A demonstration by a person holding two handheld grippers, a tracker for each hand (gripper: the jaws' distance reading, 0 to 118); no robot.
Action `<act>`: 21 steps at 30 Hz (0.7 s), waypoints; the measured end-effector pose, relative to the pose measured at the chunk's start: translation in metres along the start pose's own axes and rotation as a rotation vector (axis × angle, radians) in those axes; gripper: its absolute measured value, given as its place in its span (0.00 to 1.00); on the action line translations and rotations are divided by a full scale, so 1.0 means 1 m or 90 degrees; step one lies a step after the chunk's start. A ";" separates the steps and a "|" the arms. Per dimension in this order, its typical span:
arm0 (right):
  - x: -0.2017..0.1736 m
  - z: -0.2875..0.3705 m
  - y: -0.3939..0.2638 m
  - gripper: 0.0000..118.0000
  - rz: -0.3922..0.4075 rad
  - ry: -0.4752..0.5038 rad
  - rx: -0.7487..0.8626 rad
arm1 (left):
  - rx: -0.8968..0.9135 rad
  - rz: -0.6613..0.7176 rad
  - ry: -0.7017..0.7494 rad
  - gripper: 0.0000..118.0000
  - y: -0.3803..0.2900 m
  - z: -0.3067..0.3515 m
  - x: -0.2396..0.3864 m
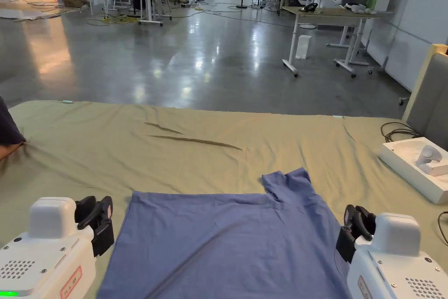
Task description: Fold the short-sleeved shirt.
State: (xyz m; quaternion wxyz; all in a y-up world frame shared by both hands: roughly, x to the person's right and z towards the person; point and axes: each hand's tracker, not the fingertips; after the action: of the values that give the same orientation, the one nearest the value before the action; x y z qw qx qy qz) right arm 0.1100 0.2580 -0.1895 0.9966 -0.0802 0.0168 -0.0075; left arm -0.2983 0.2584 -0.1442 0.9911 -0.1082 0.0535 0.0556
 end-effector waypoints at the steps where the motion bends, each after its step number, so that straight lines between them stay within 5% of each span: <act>1: -0.002 0.000 0.001 0.00 0.001 0.001 0.000 | 0.001 -0.004 0.001 0.02 0.001 0.000 0.003; 7: -0.009 -0.003 0.002 0.00 0.017 0.006 0.000 | -0.049 -0.023 -0.009 0.01 -0.003 0.000 0.003; 18: -0.005 -0.017 -0.020 0.00 0.035 0.019 -0.078 | -0.449 0.066 0.012 0.03 -0.094 -0.039 -0.087; 20: -0.006 -0.019 -0.024 0.00 0.034 0.023 -0.091 | -0.491 0.094 0.001 0.14 -0.108 -0.047 -0.095; 21: -0.007 -0.019 -0.026 0.00 0.035 0.024 -0.095 | -0.517 0.115 -0.012 0.27 -0.116 -0.052 -0.100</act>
State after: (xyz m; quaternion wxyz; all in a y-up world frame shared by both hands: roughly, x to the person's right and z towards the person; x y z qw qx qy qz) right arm 0.1021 0.2298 -0.2043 0.9872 -0.1537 0.0382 0.0197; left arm -0.3874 0.1249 -0.1586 0.8597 -0.4844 0.0274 0.1597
